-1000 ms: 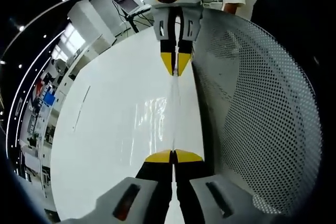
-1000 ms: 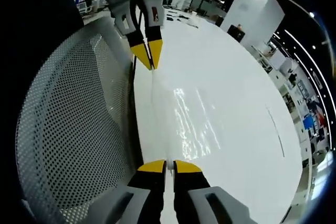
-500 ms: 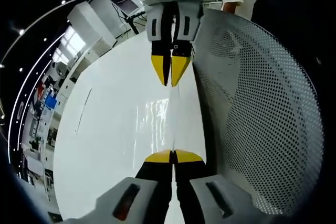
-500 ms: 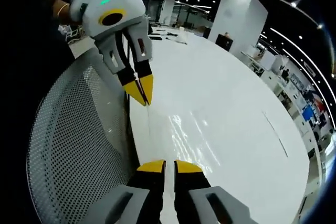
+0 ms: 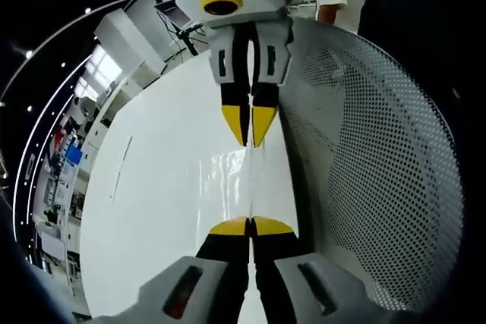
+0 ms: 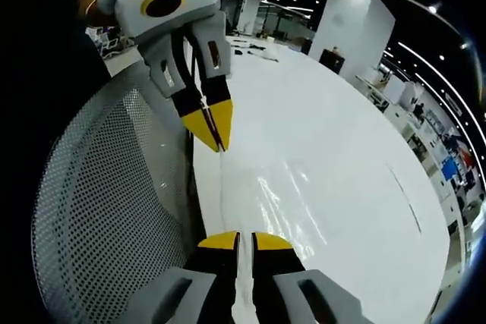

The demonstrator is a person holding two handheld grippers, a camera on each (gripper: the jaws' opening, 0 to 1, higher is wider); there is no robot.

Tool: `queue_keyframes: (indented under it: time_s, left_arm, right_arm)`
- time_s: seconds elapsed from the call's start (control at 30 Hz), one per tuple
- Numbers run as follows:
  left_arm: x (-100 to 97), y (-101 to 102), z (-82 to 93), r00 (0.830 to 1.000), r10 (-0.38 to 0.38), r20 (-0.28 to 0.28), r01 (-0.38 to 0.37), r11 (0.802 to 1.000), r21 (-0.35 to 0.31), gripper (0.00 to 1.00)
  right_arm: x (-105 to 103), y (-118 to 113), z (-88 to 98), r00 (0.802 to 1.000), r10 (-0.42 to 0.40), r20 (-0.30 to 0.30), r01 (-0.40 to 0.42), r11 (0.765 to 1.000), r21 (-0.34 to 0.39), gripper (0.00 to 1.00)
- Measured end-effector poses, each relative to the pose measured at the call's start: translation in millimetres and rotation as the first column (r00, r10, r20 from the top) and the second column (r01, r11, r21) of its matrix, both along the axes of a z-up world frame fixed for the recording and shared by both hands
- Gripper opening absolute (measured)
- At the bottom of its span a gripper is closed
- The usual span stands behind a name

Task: Open the resealable bag by pulling the two sides of the seal apart until the entire bag opening is separated and visibly accessible.

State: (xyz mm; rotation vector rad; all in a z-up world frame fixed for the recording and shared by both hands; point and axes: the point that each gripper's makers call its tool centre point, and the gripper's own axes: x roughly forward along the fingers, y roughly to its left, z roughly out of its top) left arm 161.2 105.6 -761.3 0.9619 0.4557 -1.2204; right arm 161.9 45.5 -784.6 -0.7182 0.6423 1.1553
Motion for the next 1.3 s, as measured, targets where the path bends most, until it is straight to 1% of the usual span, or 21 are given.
queue_keyframes:
  time_s: [0.07, 0.2, 0.27, 0.33, 0.5, 0.6, 0.67, 0.73, 0.83, 0.9, 1.0, 1.1, 1.23, 1.3]
  left_arm:
    - [0.8, -0.7, 1.9, 1.000, -0.001, 0.006, 0.001, 1.000, -0.005, 0.00]
    - [1.7, -2.9, 6.9, 1.000, 0.010, -0.005, -0.010, 0.999, -0.038, 0.00]
    - [2.3, -2.8, 7.7, 1.000, 0.011, -0.001, -0.011, 0.999, -0.041, 0.00]
    - [3.7, -1.2, 7.6, 1.000, 0.005, 0.016, -0.005, 1.000, -0.023, 0.00]
    - [3.0, -0.4, 5.8, 1.000, 0.003, 0.019, -0.002, 1.000, -0.015, 0.00]
    - [4.8, 2.3, 3.2, 0.999, -0.008, 0.046, 0.007, 1.000, 0.014, 0.00]
    - [6.1, 3.4, 1.5, 0.998, -0.002, 0.055, 0.001, 1.000, 0.027, 0.00]
    - [7.1, 2.6, 2.3, 0.998, 0.009, 0.059, -0.010, 1.000, 0.021, 0.02]
    - [6.9, -3.1, 8.0, 0.998, 0.024, 0.064, -0.023, 1.000, -0.006, 0.09]
    - [5.2, -9.1, 13.5, 0.997, 0.018, 0.071, -0.016, 1.000, -0.026, 0.11]
    - [1.6, -18.9, 19.9, 0.997, -0.003, 0.073, 0.007, 0.998, -0.059, 0.09]
    - [-1.5, -25.4, 20.8, 0.998, -0.012, 0.062, 0.017, 0.997, -0.076, 0.08]
    - [-3.2, -29.0, 18.4, 0.998, -0.025, 0.060, 0.029, 0.997, -0.071, 0.07]
    - [-2.9, -28.2, 16.1, 0.997, -0.030, 0.065, 0.034, 0.998, -0.055, 0.07]
  right_arm:
    - [0.6, 0.5, -2.0, 1.000, -0.002, -0.003, 0.002, 1.000, -0.001, 0.02]
    - [2.5, 4.0, -7.0, 1.000, -0.004, -0.012, 0.004, 1.000, 0.000, 0.02]
    - [3.0, 5.7, -8.4, 1.000, -0.003, -0.014, 0.003, 1.000, 0.001, 0.02]
    - [3.4, 6.7, -9.7, 1.000, 0.001, -0.014, -0.001, 1.000, -0.003, 0.01]
    - [1.9, 8.5, -11.1, 0.999, 0.002, -0.035, -0.002, 1.000, 0.001, 0.00]
    - [1.2, 9.9, -7.8, 0.998, -0.018, -0.053, 0.019, 1.000, 0.019, 0.00]
    - [1.9, 10.4, -5.8, 0.998, -0.027, -0.054, 0.028, 0.999, 0.025, 0.00]
    - [2.2, 10.9, -5.2, 0.998, -0.027, -0.051, 0.028, 0.999, 0.025, 0.00]
    - [4.0, 13.0, -3.6, 0.999, -0.029, -0.043, 0.030, 0.999, 0.025, 0.00]
    - [5.7, 14.8, -2.4, 0.999, -0.030, -0.037, 0.031, 0.999, 0.026, 0.00]
    - [7.5, 17.6, -1.1, 0.999, -0.035, -0.036, 0.036, 0.999, 0.032, 0.00]
    - [9.4, 20.7, 2.8, 0.999, -0.034, -0.027, 0.035, 0.999, 0.039, 0.00]
    - [10.8, 24.6, 9.9, 0.999, -0.028, -0.014, 0.029, 0.998, 0.050, 0.00]
    - [10.7, 27.1, 14.7, 1.000, -0.018, -0.005, 0.018, 0.998, 0.055, 0.00]
